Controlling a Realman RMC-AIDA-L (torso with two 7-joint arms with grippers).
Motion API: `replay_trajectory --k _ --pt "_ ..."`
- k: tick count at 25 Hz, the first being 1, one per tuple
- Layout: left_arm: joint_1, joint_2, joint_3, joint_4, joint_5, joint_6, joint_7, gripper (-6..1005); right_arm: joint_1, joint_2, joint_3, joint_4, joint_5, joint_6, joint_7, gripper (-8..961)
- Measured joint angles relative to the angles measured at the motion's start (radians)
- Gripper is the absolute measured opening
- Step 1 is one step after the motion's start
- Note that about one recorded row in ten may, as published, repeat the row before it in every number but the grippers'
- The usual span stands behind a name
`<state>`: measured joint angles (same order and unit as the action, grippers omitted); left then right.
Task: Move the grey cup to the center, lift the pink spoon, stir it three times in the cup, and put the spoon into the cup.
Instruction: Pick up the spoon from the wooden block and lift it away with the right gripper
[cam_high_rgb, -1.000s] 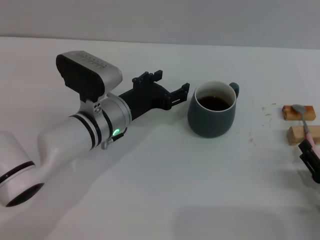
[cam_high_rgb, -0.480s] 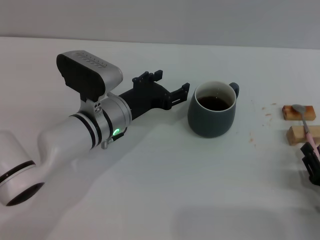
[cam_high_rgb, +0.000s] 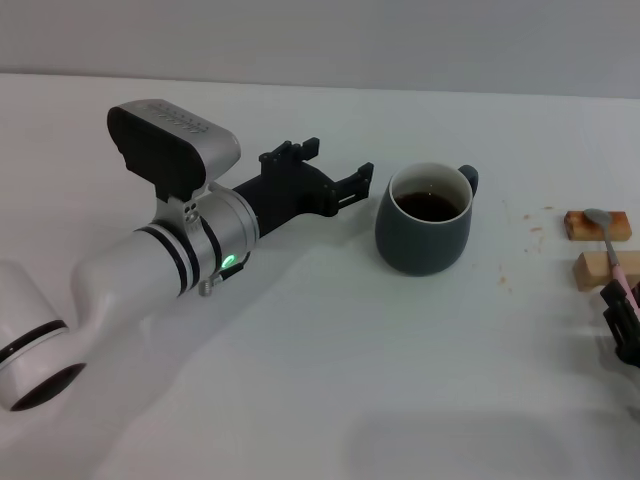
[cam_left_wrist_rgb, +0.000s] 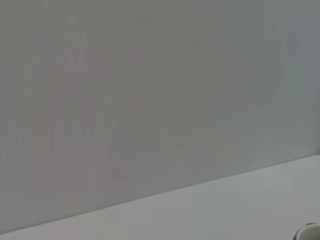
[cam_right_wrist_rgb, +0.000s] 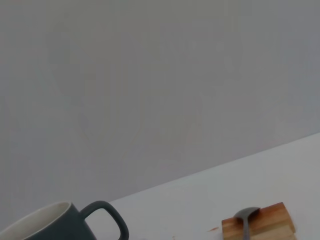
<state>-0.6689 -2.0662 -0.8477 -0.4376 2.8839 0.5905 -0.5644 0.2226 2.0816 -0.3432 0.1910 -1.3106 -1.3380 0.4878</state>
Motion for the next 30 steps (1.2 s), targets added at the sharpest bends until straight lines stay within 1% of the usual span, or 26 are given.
replay_trajectory --k 7,12,30 --pt "0.000 0.000 -0.001 0.007 0.000 0.000 0.000 841 0.002 0.000 0.000 -0.001 -0.001 0.006 0.000 357" --pt "-0.001 0.000 -0.002 0.008 0.000 0.000 0.000 841 0.002 0.000 0.001 -0.001 0.001 0.011 0.000 218" --pt "0.000 0.000 -0.004 0.008 0.000 0.000 -0.001 840 0.001 0.002 0.004 -0.001 0.007 0.011 0.000 218"
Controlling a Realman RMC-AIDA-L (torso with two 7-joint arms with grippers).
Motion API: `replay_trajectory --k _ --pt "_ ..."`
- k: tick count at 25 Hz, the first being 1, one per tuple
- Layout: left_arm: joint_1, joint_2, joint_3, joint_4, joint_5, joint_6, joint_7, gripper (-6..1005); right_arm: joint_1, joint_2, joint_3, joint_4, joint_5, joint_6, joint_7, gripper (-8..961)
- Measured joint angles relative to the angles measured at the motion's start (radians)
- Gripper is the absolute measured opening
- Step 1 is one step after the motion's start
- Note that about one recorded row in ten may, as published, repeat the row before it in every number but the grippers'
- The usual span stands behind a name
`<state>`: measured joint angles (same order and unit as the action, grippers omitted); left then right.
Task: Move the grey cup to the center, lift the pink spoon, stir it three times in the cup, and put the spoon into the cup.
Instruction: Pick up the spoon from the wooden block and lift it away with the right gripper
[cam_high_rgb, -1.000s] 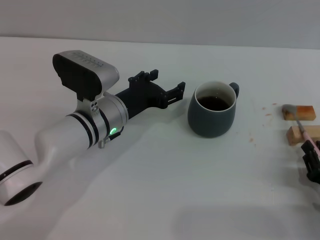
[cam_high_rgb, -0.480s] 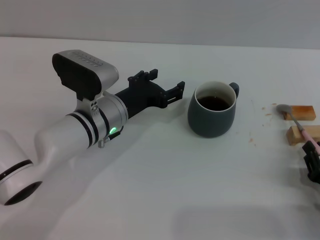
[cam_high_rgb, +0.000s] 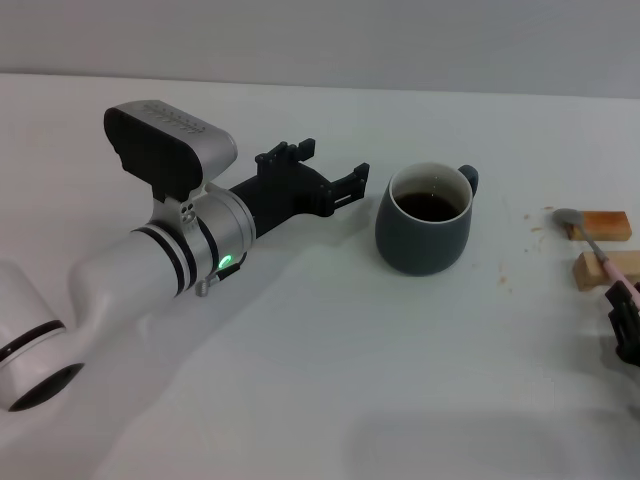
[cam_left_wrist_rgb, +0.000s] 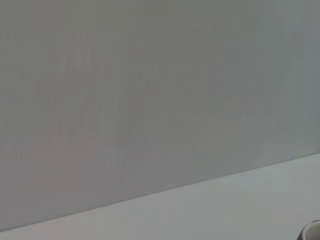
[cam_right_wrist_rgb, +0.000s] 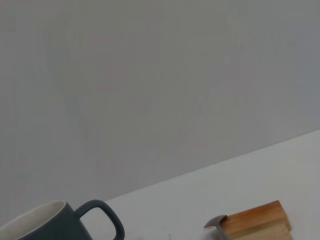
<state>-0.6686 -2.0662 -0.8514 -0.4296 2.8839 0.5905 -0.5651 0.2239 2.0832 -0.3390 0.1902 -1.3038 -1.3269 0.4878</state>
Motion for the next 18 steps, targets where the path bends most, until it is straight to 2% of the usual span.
replay_trajectory --k 18 --pt "0.001 -0.002 0.000 -0.008 0.000 0.000 -0.012 840 0.018 -0.003 0.000 -0.018 0.002 0.027 0.003 216"
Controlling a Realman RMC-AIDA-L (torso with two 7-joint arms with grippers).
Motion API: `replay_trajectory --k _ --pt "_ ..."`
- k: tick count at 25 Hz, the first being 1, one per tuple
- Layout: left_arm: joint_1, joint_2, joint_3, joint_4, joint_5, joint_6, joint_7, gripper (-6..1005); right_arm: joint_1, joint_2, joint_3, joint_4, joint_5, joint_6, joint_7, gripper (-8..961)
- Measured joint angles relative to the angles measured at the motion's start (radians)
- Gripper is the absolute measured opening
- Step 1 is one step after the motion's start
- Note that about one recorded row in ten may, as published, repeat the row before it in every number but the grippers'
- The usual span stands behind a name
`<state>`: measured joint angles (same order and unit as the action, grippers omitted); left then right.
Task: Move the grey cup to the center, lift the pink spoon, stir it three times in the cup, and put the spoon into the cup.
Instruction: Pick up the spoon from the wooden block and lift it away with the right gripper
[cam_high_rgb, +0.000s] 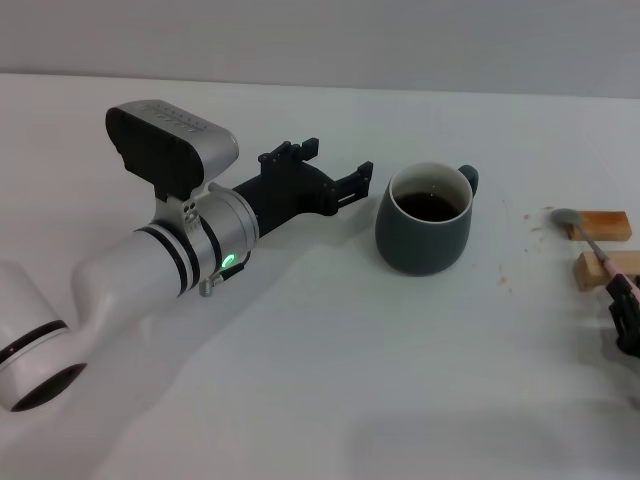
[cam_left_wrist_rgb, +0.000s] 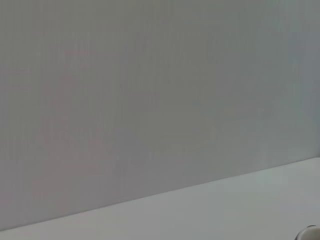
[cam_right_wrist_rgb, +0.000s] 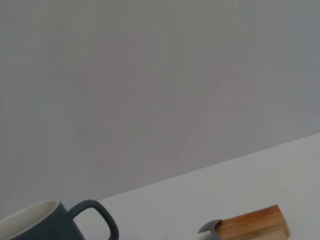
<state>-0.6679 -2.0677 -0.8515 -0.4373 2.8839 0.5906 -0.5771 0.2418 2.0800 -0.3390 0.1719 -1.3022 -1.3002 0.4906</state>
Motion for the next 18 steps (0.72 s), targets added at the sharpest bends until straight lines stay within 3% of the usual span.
replay_trajectory --k 13,18 --pt "-0.001 -0.001 -0.003 0.000 -0.001 0.000 -0.001 840 0.008 0.000 -0.008 -0.006 -0.007 0.008 -0.001 213" --pt "0.005 -0.002 -0.009 -0.003 -0.002 0.001 -0.001 840 0.008 0.000 -0.009 -0.006 -0.008 0.010 -0.001 163"
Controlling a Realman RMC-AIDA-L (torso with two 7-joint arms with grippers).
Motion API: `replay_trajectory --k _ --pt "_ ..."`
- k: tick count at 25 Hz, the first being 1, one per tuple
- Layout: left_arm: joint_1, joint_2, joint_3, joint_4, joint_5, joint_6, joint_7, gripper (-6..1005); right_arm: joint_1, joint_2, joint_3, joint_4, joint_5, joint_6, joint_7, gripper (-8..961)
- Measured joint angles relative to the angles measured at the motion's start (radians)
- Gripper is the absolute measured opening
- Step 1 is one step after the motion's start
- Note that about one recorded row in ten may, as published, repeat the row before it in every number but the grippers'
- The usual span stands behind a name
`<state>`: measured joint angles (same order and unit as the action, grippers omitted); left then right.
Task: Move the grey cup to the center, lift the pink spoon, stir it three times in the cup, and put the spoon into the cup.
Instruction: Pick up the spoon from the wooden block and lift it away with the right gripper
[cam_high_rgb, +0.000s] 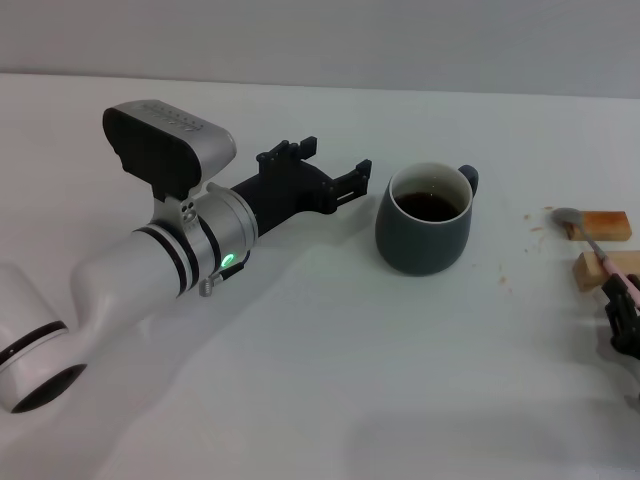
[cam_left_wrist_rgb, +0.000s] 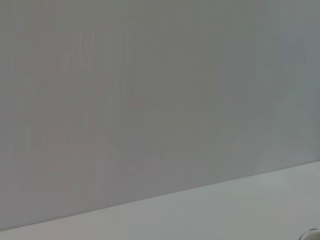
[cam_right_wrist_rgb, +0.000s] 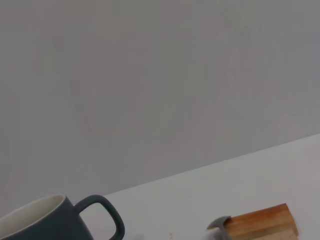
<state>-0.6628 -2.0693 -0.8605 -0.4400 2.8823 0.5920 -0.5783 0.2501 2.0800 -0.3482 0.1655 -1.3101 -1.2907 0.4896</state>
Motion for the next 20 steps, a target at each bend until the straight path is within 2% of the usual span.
replay_trajectory --k 20 --pt "0.005 0.000 0.000 0.000 0.000 0.004 0.000 839 0.000 0.000 -0.002 -0.001 0.000 -0.008 -0.001 108"
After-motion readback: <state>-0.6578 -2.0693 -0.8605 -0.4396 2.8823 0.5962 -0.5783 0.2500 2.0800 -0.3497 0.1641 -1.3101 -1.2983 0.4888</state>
